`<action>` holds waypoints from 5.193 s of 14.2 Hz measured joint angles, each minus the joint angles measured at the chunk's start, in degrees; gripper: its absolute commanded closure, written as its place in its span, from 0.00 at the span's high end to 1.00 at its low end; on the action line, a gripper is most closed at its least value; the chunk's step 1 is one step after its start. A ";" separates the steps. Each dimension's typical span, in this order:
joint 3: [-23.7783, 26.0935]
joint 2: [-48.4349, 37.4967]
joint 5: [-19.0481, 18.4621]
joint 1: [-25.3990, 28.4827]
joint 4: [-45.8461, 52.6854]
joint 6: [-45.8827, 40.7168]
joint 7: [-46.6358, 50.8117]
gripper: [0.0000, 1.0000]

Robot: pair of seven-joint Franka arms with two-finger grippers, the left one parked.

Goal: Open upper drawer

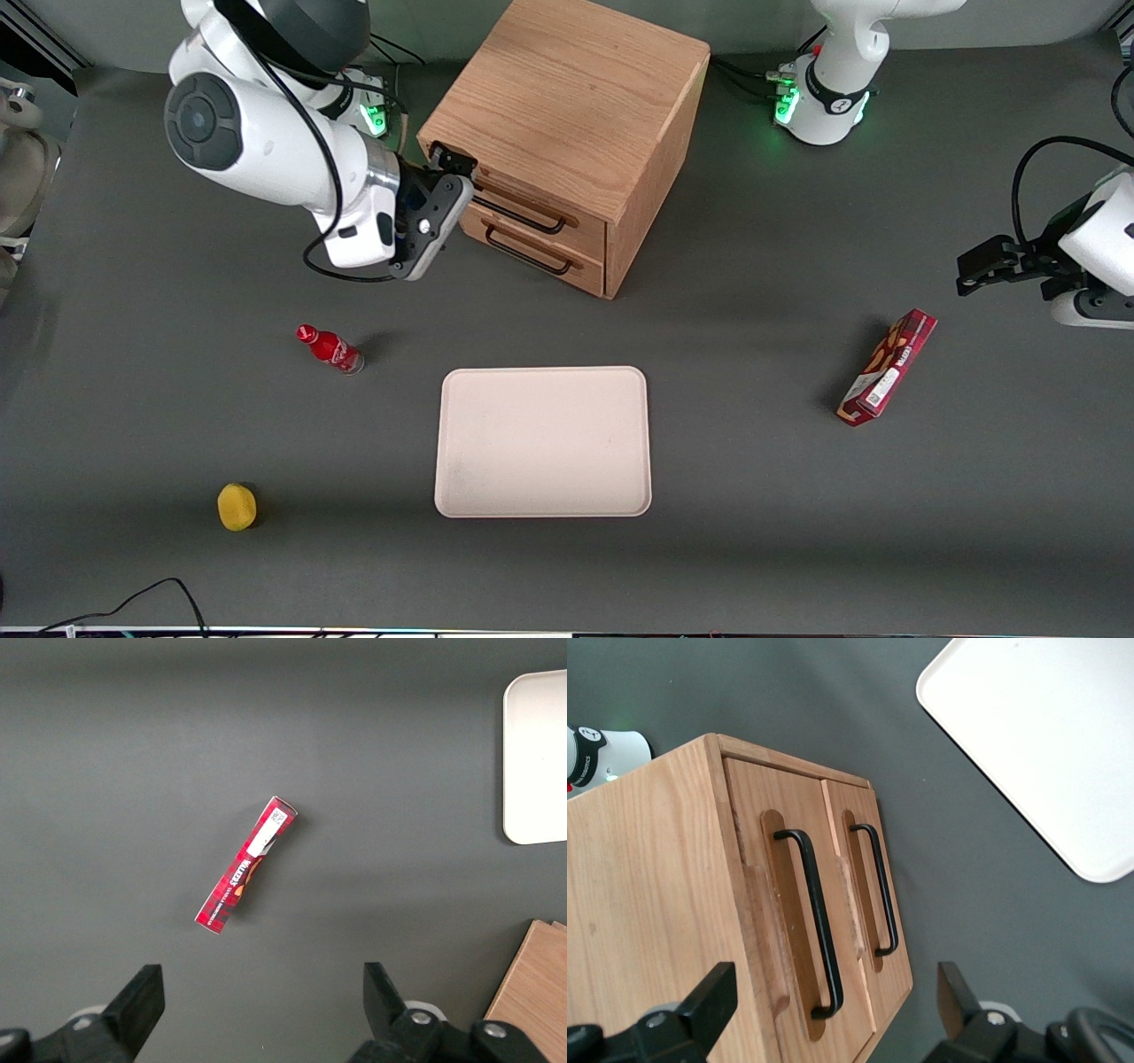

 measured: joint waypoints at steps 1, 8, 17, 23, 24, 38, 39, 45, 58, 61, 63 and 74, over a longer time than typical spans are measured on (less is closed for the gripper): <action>0.57 0.18 0.26 0.00 -0.90 1.38 -0.53 1.00; 2.49 0.29 0.33 -0.07 -10.10 10.13 -6.41 1.00; 3.65 -0.80 4.44 -0.08 -18.93 19.20 -8.65 1.00; 3.96 -3.24 6.93 -0.08 -23.56 21.48 -9.30 1.00; 3.96 -3.29 6.94 -0.11 -24.01 21.90 -9.49 1.00; 0.06 1.06 7.19 -1.13 -22.69 25.70 -12.91 1.00; -0.51 2.00 7.08 -1.23 -21.67 25.71 -12.98 1.00; -3.40 6.82 4.47 -1.18 -15.29 24.46 -13.01 1.00; -9.90 15.79 -2.15 -1.13 0.28 14.28 -14.87 1.00; -10.68 18.01 -3.26 -1.14 4.18 12.24 -14.97 1.00; -10.96 19.51 -3.48 -1.15 6.57 11.10 -15.00 1.00; -12.35 15.97 -5.08 -1.01 21.79 -7.37 -13.34 1.00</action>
